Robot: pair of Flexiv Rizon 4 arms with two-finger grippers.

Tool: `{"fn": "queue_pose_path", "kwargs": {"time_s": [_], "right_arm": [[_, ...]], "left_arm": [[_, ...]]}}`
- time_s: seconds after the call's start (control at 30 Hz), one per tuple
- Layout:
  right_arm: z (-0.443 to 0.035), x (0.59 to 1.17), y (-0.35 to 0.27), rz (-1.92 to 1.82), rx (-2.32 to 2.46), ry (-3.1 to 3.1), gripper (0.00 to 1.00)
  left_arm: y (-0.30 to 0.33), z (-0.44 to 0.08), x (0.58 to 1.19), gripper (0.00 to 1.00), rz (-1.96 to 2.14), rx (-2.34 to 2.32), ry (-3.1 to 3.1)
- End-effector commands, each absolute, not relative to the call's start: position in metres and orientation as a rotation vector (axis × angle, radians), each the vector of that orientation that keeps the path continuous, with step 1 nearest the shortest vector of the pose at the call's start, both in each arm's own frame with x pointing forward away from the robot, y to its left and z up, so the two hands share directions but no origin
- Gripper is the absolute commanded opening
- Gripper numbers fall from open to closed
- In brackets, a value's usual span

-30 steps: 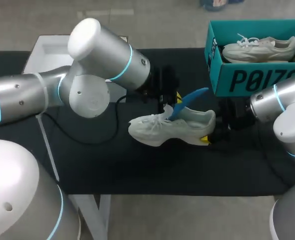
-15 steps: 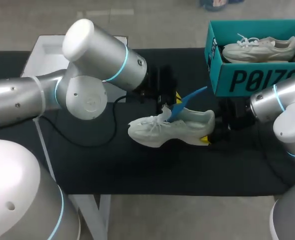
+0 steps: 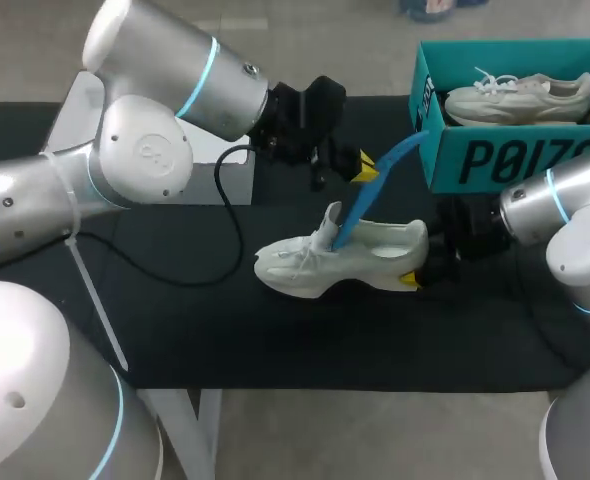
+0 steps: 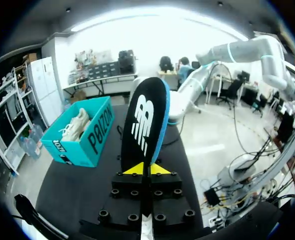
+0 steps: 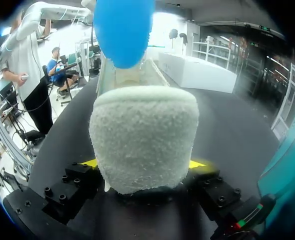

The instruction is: Take the shoe out of the shoebox, open the shoe tongue, remove and reinsert the insole, then place the shoe into the shoebox

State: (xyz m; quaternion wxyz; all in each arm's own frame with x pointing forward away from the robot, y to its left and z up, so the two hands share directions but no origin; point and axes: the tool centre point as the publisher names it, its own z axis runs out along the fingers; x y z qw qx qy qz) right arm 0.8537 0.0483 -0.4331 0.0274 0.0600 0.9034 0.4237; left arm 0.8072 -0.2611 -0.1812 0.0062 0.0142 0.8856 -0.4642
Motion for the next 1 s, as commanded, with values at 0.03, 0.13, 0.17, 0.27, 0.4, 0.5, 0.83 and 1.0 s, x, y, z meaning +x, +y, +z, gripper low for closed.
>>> {"fn": "queue_pose_path", "kwargs": {"time_s": [0.03,0.13,0.17,0.27,0.4,0.5,0.83,1.0], "right_arm": [[-0.437,0.853,0.049,1.302,0.187,2.791,0.0],[-0.437,0.853,0.049,1.302,0.187,2.791,0.0],[-0.437,0.853,0.049,1.302,0.187,2.791,0.0],[-0.437,0.853,0.049,1.302,0.187,2.791,0.0],[-0.437,0.853,0.049,1.302,0.187,2.791,0.0],[-0.437,0.853,0.049,1.302,0.187,2.791,0.0],[-0.435,0.852,0.049,1.274,0.188,2.785,1.0],[-0.42,0.85,0.046,1.138,0.164,2.832,1.0]], "left_arm": [[-0.239,-0.161,0.794,0.0,-1.578,0.086,2.766],[-0.236,-0.15,0.786,0.0,-1.67,0.095,2.773],[-0.235,-0.147,0.784,0.0,-1.686,0.105,2.771],[-0.232,-0.136,0.773,0.0,-1.819,0.121,2.778],[-0.228,-0.114,0.754,0.0,-1.981,0.16,2.736],[-0.224,-0.091,0.74,0.0,-2.111,0.203,2.675],[-0.217,-0.045,0.707,0.0,-2.411,0.261,2.587],[-0.214,-0.028,0.694,0.0,-2.582,0.255,2.551]]}}
